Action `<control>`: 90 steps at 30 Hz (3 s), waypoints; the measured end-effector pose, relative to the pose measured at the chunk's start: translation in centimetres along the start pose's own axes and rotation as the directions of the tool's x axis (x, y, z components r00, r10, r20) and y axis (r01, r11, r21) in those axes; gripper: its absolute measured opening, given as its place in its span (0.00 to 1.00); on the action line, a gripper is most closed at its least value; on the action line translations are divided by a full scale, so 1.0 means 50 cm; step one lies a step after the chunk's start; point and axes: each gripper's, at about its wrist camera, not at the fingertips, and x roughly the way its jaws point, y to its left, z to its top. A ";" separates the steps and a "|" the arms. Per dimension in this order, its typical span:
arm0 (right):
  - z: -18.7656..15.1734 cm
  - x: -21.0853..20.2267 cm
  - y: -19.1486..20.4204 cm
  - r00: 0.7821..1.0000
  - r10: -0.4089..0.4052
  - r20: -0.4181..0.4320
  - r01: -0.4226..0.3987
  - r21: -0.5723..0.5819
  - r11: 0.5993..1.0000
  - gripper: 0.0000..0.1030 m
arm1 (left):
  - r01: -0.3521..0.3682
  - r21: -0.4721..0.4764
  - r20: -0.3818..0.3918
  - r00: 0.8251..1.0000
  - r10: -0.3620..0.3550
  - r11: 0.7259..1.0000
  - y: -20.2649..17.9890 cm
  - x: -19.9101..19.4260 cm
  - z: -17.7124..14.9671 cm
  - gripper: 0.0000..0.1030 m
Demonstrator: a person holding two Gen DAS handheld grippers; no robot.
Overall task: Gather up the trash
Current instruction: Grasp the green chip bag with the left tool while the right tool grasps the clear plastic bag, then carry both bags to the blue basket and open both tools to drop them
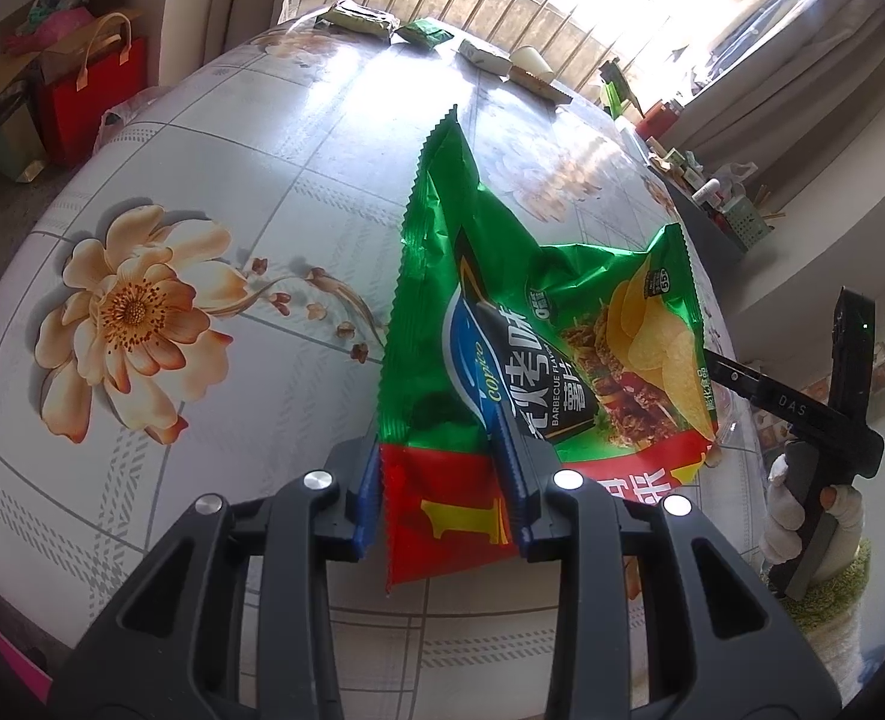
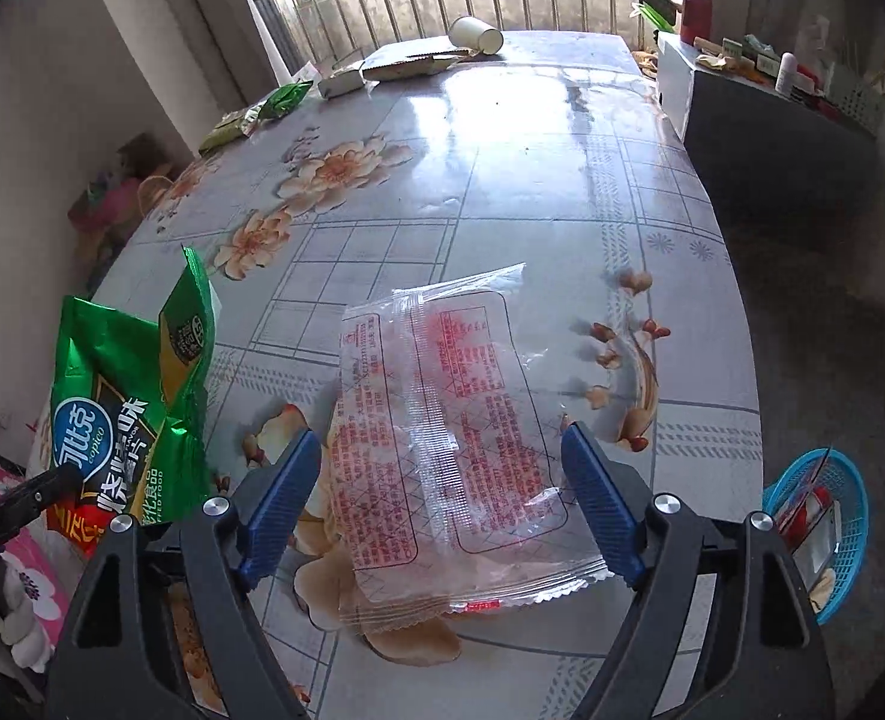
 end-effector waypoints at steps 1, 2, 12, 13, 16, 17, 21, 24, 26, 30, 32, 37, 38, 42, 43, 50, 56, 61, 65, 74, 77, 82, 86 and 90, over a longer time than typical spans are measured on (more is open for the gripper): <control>-0.001 0.005 0.011 1.000 -0.026 -0.004 0.026 -0.031 0.999 0.78 | 0.000 0.000 0.000 1.000 0.000 1.000 0.000 0.001 0.001 0.31; -0.004 0.008 0.021 0.999 -0.048 -0.001 0.047 -0.054 0.997 0.78 | -0.001 -0.001 0.001 1.000 0.001 1.000 -0.001 0.001 0.001 0.31; -0.034 -0.013 0.027 0.996 -0.084 0.027 0.084 -0.012 0.996 0.48 | 0.001 -0.007 0.006 1.000 -0.001 1.000 0.005 0.005 0.005 0.30; -0.037 -0.014 0.027 0.996 -0.081 0.029 0.081 -0.004 0.997 0.43 | 0.001 -0.002 0.012 1.000 -0.001 1.000 0.004 0.004 0.005 0.29; -0.046 -0.022 0.025 0.996 -0.075 0.040 0.073 0.033 0.997 0.31 | 0.003 0.011 0.034 0.999 -0.003 1.000 0.002 -0.001 0.004 0.24; -0.049 -0.026 0.023 0.996 -0.071 0.047 0.068 0.050 0.996 0.28 | 0.005 0.012 0.041 0.999 -0.005 1.000 0.001 -0.003 0.004 0.24; -0.061 -0.045 0.012 0.996 -0.054 0.070 0.046 0.111 0.993 0.19 | 0.016 0.013 0.068 0.998 -0.017 1.000 0.003 -0.012 0.008 0.19; -0.071 -0.065 0.004 0.994 -0.051 0.099 0.035 0.154 0.987 0.15 | 0.044 0.030 0.086 0.995 -0.047 0.999 0.001 -0.023 0.011 0.14; -0.078 -0.079 -0.004 0.992 -0.044 0.119 0.021 0.184 0.983 0.13 | 0.062 0.051 0.096 0.993 -0.067 0.997 -0.005 -0.033 0.014 0.12; -0.092 -0.112 -0.026 0.986 -0.031 0.165 -0.011 0.246 0.969 0.11 | 0.093 0.073 0.124 0.987 -0.102 0.993 -0.017 -0.057 0.023 0.11; -0.099 -0.133 -0.036 0.981 -0.028 0.191 -0.025 0.268 0.963 0.11 | 0.119 0.082 0.137 0.982 -0.130 0.989 -0.025 -0.072 0.030 0.11; -0.118 -0.202 -0.065 0.962 -0.054 0.267 -0.032 0.308 0.951 0.10 | 0.150 0.134 0.176 0.969 -0.173 0.980 -0.067 -0.115 0.049 0.11; -0.125 -0.218 -0.075 0.957 -0.057 0.285 -0.038 0.320 0.947 0.10 | 0.156 0.149 0.182 0.966 -0.182 0.976 -0.077 -0.123 0.052 0.11; -0.162 -0.284 -0.118 0.934 -0.089 0.347 -0.050 0.372 0.927 0.10 | 0.189 0.203 0.181 0.957 -0.226 0.961 -0.130 -0.141 0.062 0.11; -0.177 -0.302 -0.132 0.927 -0.103 0.361 -0.050 0.390 0.920 0.10 | 0.200 0.217 0.175 0.955 -0.240 0.955 -0.148 -0.142 0.063 0.11; -0.306 -0.416 -0.257 0.877 -0.261 0.403 0.001 0.542 0.841 0.10 | 0.289 0.362 0.097 0.934 -0.344 0.886 -0.308 -0.127 0.051 0.11; -0.445 -0.468 -0.388 0.850 -0.370 0.375 0.015 0.686 0.728 0.10 | 0.360 0.485 -0.071 0.925 -0.374 0.797 -0.510 -0.038 0.017 0.11; -0.536 -0.462 -0.483 0.848 -0.418 0.326 0.015 0.774 0.633 0.10 | 0.427 0.527 -0.270 0.904 -0.332 0.734 -0.691 0.099 -0.024 0.11; -0.586 -0.427 -0.544 0.858 -0.426 0.288 0.005 0.824 0.567 0.10 | 0.463 0.495 -0.443 0.862 -0.244 0.735 -0.819 0.263 -0.066 0.12; -0.663 -0.351 -0.641 0.893 -0.402 0.201 0.004 0.891 0.455 0.10 | 0.410 0.453 -0.656 0.754 -0.015 0.792 -0.984 0.611 -0.222 0.12; -0.679 -0.327 -0.657 0.905 -0.390 0.174 0.016 0.899 0.437 0.10 | 0.392 0.452 -0.674 0.738 0.019 0.802 -1.006 0.690 -0.260 0.12; -0.700 -0.287 -0.670 0.926 -0.355 0.131 0.032 0.908 0.419 0.10 | 0.366 0.448 -0.683 0.729 0.048 0.816 -1.039 0.776 -0.299 0.26; -0.696 -0.259 -0.671 0.937 -0.331 0.110 0.047 0.901 0.432 0.10 | 0.360 0.431 -0.676 0.736 0.032 0.827 -1.046 0.797 -0.301 0.46; -0.663 -0.235 -0.688 0.944 -0.312 0.107 0.053 0.884 0.464 0.10 | 0.369 0.394 -0.673 0.740 -0.009 0.842 -1.044 0.781 -0.274 0.59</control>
